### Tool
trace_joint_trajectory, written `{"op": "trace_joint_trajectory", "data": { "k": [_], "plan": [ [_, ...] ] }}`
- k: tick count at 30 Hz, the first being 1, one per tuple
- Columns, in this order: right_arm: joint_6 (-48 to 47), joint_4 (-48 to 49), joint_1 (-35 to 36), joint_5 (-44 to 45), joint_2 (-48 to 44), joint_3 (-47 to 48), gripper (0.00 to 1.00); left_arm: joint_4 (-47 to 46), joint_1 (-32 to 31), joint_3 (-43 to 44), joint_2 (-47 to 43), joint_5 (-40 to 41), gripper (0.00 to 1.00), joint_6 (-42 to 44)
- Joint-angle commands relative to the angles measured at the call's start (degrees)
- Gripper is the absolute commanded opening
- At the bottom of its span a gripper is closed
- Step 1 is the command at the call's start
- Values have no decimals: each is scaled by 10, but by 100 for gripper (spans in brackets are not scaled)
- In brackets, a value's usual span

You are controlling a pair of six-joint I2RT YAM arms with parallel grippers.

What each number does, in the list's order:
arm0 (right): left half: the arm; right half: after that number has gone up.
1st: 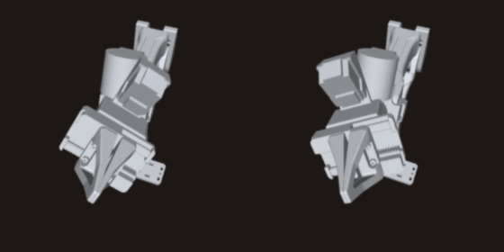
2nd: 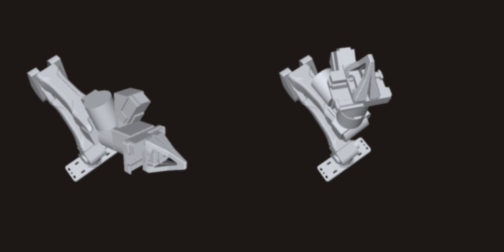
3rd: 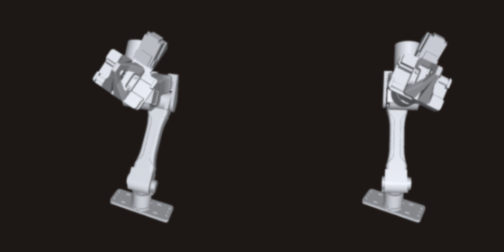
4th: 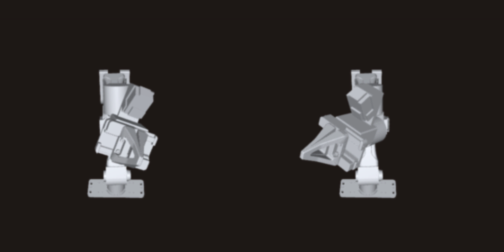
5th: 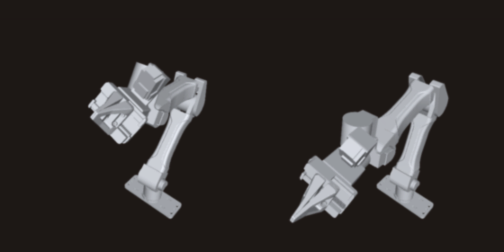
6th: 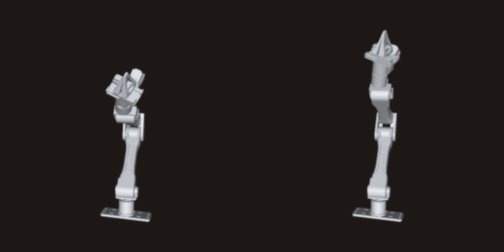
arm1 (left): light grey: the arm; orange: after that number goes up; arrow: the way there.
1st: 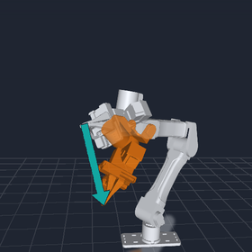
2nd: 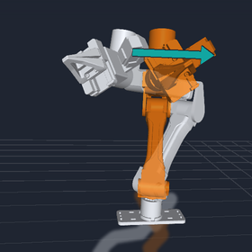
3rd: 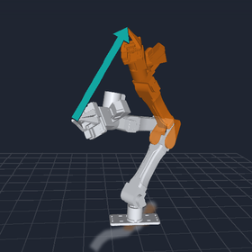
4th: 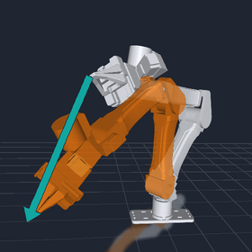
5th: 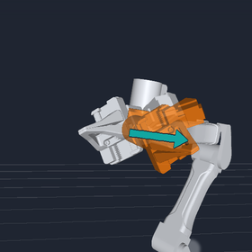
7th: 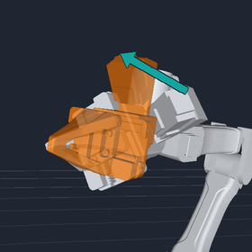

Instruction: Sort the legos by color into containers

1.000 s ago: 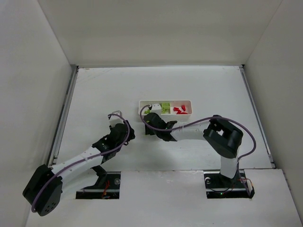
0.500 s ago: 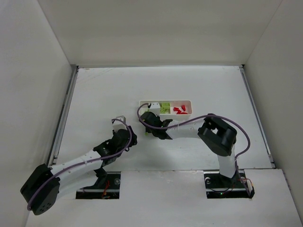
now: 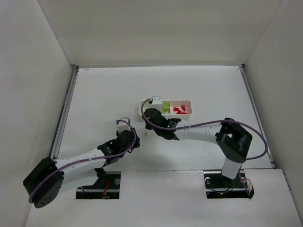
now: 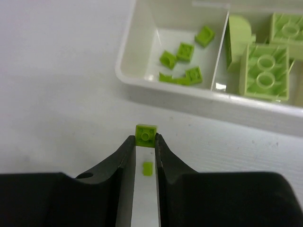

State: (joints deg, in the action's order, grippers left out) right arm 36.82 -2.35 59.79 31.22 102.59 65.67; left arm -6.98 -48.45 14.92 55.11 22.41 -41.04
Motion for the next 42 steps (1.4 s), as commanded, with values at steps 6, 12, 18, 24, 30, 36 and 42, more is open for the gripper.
{"op": "trace_joint_trajectory", "data": {
  "k": [6,12,18,24,30,36,42],
  "plan": [
    [-58,52,-62,-31,21,69,19,-44,-36,61,60,29,41,-20],
    [-68,57,-86,-47,32,85,48,-51,-51,87,112,42,41,-22],
    [-76,98,-111,-65,-53,6,51,-58,-63,120,169,63,39,-19],
    [-84,125,-110,-85,-124,-88,51,-56,-67,142,209,91,36,-19],
    [-76,160,-110,-86,-178,-152,50,-55,-61,159,252,102,34,-21],
    [-76,170,-110,-94,-195,-165,50,-62,-70,177,292,106,31,-26],
    [-76,170,-111,-98,-194,-166,50,-55,-69,178,303,115,18,-31]
  ]
}}
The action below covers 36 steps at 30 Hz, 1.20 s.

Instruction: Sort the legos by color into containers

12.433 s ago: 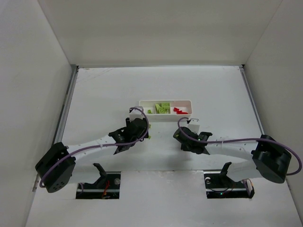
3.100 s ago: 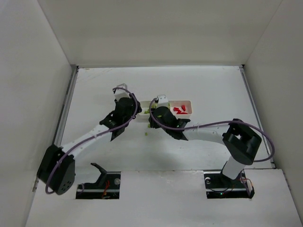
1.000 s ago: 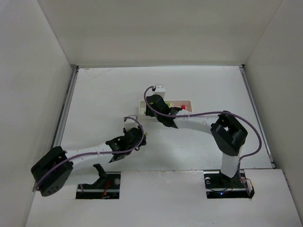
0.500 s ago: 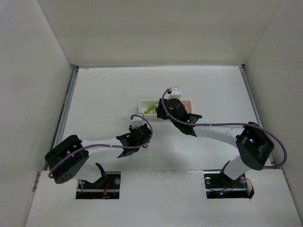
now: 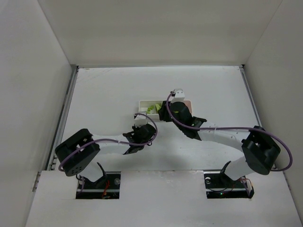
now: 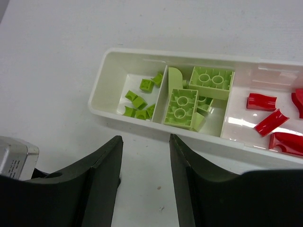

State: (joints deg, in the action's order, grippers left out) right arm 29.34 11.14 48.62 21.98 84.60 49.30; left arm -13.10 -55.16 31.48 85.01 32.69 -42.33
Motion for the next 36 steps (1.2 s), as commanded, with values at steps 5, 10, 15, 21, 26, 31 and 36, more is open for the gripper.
{"op": "trace_joint_trajectory", "data": {
  "k": [5,10,15,21,26,31,36],
  "plan": [
    [0,38,-9,1,-28,-12,50,33,-9,9,-34,25,13,-14],
    [9,52,-26,3,-48,-32,50,62,-11,35,-114,37,12,19],
    [22,68,-52,17,-75,-58,50,55,20,102,-127,25,12,79],
    [34,76,-86,20,-87,-78,50,5,91,186,-21,-15,13,150],
    [35,80,-94,18,-87,-83,50,0,125,234,56,-39,17,162],
    [36,80,-99,15,-87,-85,50,5,135,243,67,-38,32,163],
    [36,82,-99,20,-87,-87,50,5,135,217,-2,-31,53,167]
  ]
}}
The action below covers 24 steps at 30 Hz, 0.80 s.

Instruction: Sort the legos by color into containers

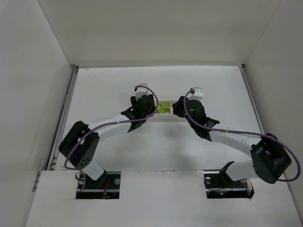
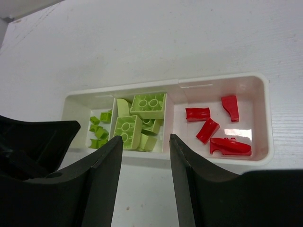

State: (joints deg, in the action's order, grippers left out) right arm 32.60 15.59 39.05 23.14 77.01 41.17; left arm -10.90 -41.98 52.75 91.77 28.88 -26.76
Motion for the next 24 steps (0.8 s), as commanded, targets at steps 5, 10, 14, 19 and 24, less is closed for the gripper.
{"op": "trace_joint_trajectory", "data": {
  "k": [5,10,14,19,24],
  "plan": [
    [3,45,-7,37,-30,-19,46,-14,17,-73,-175,12,71,1],
    [4,73,-18,89,-67,-52,27,29,41,-173,-287,18,100,-57],
    [3,78,-17,122,-99,-67,11,78,57,-241,-374,47,100,-98],
    [-13,90,-31,197,-147,-103,22,167,105,-319,-531,81,100,-144],
    [7,76,-54,224,-162,-160,60,250,155,-341,-599,51,100,-187]
  ]
}}
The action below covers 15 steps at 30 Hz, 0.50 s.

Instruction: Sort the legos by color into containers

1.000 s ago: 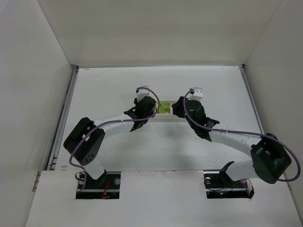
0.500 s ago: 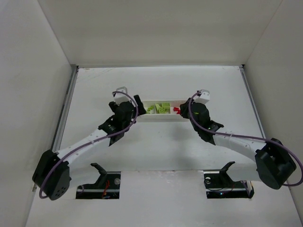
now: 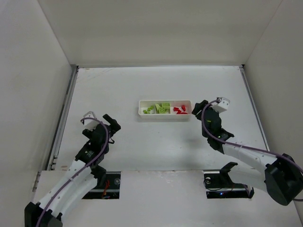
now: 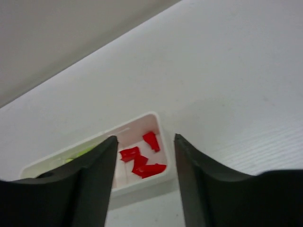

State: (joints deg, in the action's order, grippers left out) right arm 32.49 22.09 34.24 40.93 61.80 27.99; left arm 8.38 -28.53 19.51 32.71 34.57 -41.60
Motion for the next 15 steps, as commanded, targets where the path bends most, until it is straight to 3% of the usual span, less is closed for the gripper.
{"op": "trace_joint_trajectory", "data": {
  "k": [1,2,3,9,15],
  "plan": [
    [21,-1,-6,62,-22,-39,65,64,28,-10,-7,-13,100,-41],
    [33,-17,-3,81,-39,-47,93,67,37,-10,-6,-23,100,-46],
    [39,-32,1,96,-53,-51,100,73,45,-11,-7,-38,100,-53],
    [49,-145,-3,103,-88,-26,100,92,89,-14,-20,-112,100,-74],
    [76,-158,0,103,-77,-32,100,71,115,-3,51,-162,100,-66]
  ]
}}
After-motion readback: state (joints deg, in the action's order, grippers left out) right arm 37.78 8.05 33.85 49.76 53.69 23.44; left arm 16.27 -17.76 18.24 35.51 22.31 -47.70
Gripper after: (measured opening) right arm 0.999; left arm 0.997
